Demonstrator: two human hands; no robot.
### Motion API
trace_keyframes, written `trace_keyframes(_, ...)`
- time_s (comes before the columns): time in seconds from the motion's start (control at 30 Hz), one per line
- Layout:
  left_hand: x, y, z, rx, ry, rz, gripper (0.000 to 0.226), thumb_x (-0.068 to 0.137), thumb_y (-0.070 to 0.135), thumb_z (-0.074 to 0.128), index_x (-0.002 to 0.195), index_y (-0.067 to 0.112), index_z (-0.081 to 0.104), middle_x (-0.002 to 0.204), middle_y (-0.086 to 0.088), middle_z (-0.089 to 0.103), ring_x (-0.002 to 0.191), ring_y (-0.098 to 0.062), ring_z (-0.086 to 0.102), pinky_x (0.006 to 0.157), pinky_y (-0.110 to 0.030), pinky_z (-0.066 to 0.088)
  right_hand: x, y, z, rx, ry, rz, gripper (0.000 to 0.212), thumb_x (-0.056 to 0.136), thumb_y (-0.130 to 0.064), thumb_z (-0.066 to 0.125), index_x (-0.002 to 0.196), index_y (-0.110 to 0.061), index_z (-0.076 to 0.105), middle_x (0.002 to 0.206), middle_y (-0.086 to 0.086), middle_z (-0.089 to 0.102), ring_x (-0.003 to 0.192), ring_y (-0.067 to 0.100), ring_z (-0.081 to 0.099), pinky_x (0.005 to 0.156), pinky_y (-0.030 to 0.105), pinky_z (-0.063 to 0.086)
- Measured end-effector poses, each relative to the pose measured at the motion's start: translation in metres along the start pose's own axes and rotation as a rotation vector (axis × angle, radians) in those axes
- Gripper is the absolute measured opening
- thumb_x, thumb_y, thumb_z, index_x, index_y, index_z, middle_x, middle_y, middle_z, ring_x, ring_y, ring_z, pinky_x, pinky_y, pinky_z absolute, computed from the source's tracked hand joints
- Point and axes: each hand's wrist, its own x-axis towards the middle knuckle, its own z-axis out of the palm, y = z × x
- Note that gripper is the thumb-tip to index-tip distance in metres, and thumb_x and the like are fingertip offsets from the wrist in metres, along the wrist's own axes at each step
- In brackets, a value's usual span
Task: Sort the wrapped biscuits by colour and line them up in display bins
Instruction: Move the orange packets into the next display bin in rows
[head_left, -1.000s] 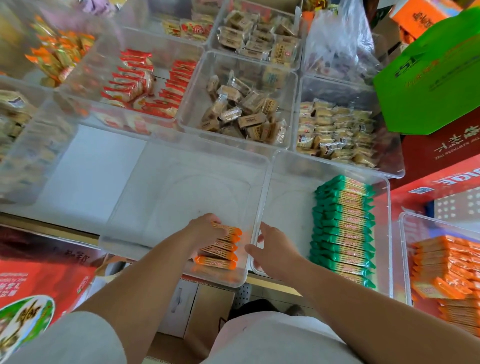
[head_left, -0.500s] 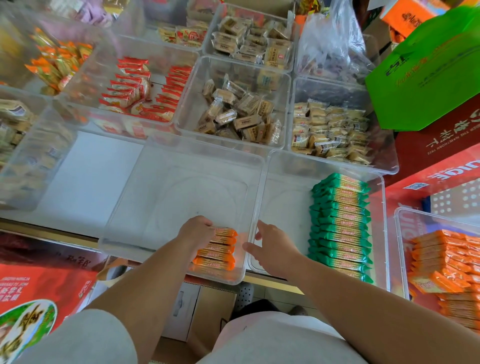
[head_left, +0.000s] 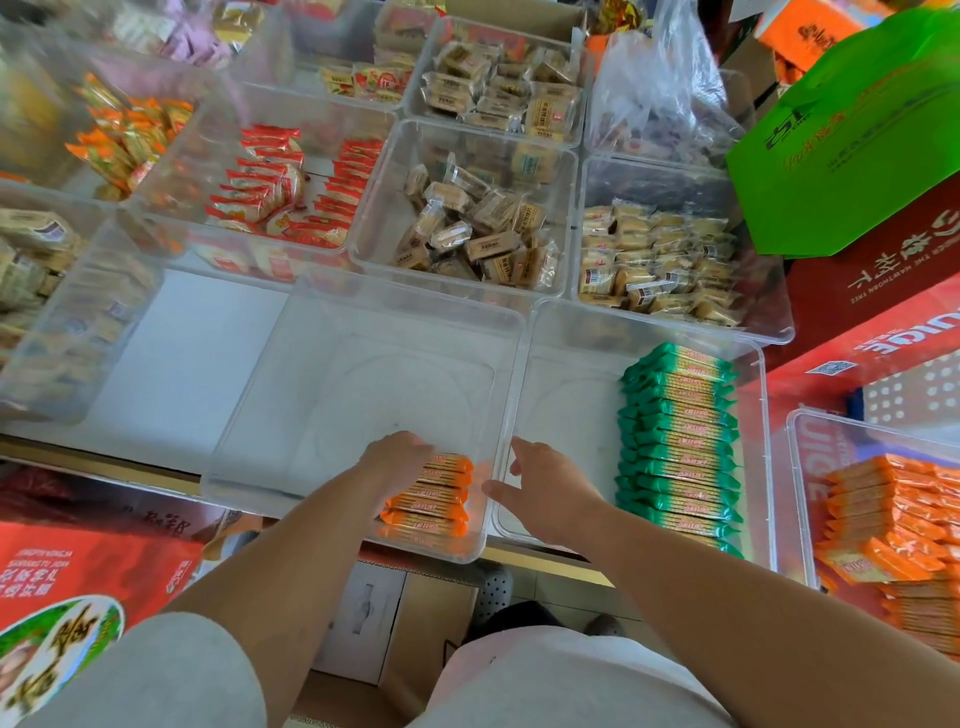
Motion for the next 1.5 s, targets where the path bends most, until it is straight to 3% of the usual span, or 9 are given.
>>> trace_keyframes(0.13, -0.016, 0.009, 0.003, 0.048, 0.195, 0.039, 0.052, 0.092, 0.068, 0.048, 0.125, 0.029, 0.059, 0.124, 0.001, 0.061, 0.112, -0.022, 0.058, 0.095, -0.043, 0.05, -0.015, 0.024, -0.016, 0.034, 0.026, -0.089, 0.075, 0.095, -0.059, 0.056, 0.157, -0.035, 0.022, 0.141, -0.01, 0.052, 0.114, 0.011, 0.059, 0.102, 0.031, 0.048)
trace_keyframes(0.23, -0.036, 0.033, 0.01, -0.084, 0.365, 0.201, 0.046, 0.092, 0.061, 0.058, 0.124, 0.028, 0.062, 0.133, 0.002, 0.058, 0.123, -0.023, 0.052, 0.098, -0.041, 0.047, -0.034, 0.063, -0.038, 0.08, 0.104, -0.11, 0.064, 0.095, -0.053, 0.06, 0.151, -0.039, 0.035, 0.132, -0.014, 0.055, 0.101, 0.006, 0.063, 0.089, 0.026, 0.054)
trace_keyframes(0.37, -0.068, 0.085, 0.041, -0.079, 0.517, 0.539, 0.037, 0.09, 0.043, 0.069, 0.115, 0.017, 0.067, 0.12, 0.001, 0.064, 0.116, -0.022, 0.056, 0.097, -0.034, 0.041, -0.072, 0.142, -0.063, 0.178, 0.325, -0.041, 0.044, 0.095, -0.036, 0.066, 0.137, -0.027, 0.058, 0.12, -0.009, 0.063, 0.096, 0.005, 0.064, 0.087, 0.034, 0.057)
trace_keyframes(0.47, -0.092, 0.133, 0.08, 0.084, 0.477, 0.751, 0.043, 0.086, 0.05, 0.063, 0.114, 0.017, 0.067, 0.113, 0.002, 0.063, 0.108, -0.019, 0.054, 0.09, -0.031, 0.041, -0.103, 0.208, -0.076, 0.157, 0.463, 0.075, 0.039, 0.094, -0.037, 0.068, 0.131, -0.025, 0.065, 0.117, -0.014, 0.062, 0.097, 0.002, 0.061, 0.086, 0.026, 0.054)
trace_keyframes(0.63, -0.102, 0.196, 0.156, 0.326, 0.321, 0.95, 0.054, 0.085, 0.062, 0.054, 0.119, 0.021, 0.063, 0.116, 0.004, 0.06, 0.106, -0.018, 0.053, 0.091, -0.036, 0.049, -0.137, 0.313, -0.088, 0.09, 0.5, 0.366, 0.06, 0.083, -0.046, 0.077, 0.137, -0.031, 0.059, 0.137, -0.002, 0.054, 0.122, 0.025, 0.053, 0.101, 0.038, 0.046)
trace_keyframes(0.93, -0.128, 0.276, 0.265, 0.673, 0.285, 0.834, 0.057, 0.082, 0.06, 0.049, 0.109, 0.015, 0.072, 0.104, 0.001, 0.068, 0.1, -0.025, 0.062, 0.086, -0.043, 0.056, -0.141, 0.439, -0.098, -0.176, 0.425, 0.303, 0.096, 0.077, -0.079, 0.06, 0.155, -0.031, 0.033, 0.161, -0.005, 0.03, 0.149, 0.023, 0.024, 0.116, 0.045, 0.024)
trace_keyframes(1.17, -0.142, 0.276, 0.299, 0.738, 0.298, 0.636, 0.065, 0.065, 0.034, 0.093, 0.121, 0.008, 0.072, 0.112, -0.002, 0.075, 0.107, -0.027, 0.069, 0.089, -0.041, 0.057, -0.119, 0.471, -0.1, -0.186, 0.458, 0.14, 0.103, 0.07, -0.085, 0.057, 0.151, -0.024, 0.038, 0.156, -0.002, 0.037, 0.145, 0.027, 0.028, 0.114, 0.049, 0.025)
trace_keyframes(1.33, -0.15, 0.284, 0.313, 0.626, 0.308, 0.545, 0.065, 0.089, 0.027, 0.075, 0.147, 0.012, 0.051, 0.138, 0.001, 0.062, 0.127, -0.02, 0.056, 0.106, -0.034, 0.044, -0.113, 0.485, -0.101, -0.173, 0.499, 0.11, 0.099, 0.049, -0.098, 0.048, 0.125, -0.035, 0.056, 0.126, -0.009, 0.051, 0.125, 0.024, 0.039, 0.109, 0.046, 0.03)
trace_keyframes(1.5, -0.156, 0.287, 0.321, 0.558, 0.309, 0.466, 0.069, 0.101, 0.036, 0.056, 0.16, 0.02, 0.023, 0.155, 0.007, 0.044, 0.141, -0.013, 0.038, 0.115, -0.028, 0.032, -0.112, 0.484, -0.101, -0.214, 0.415, 0.076, 0.092, 0.051, -0.095, 0.041, 0.119, -0.034, 0.05, 0.126, -0.015, 0.055, 0.143, 0.025, 0.025, 0.12, 0.056, 0.007)
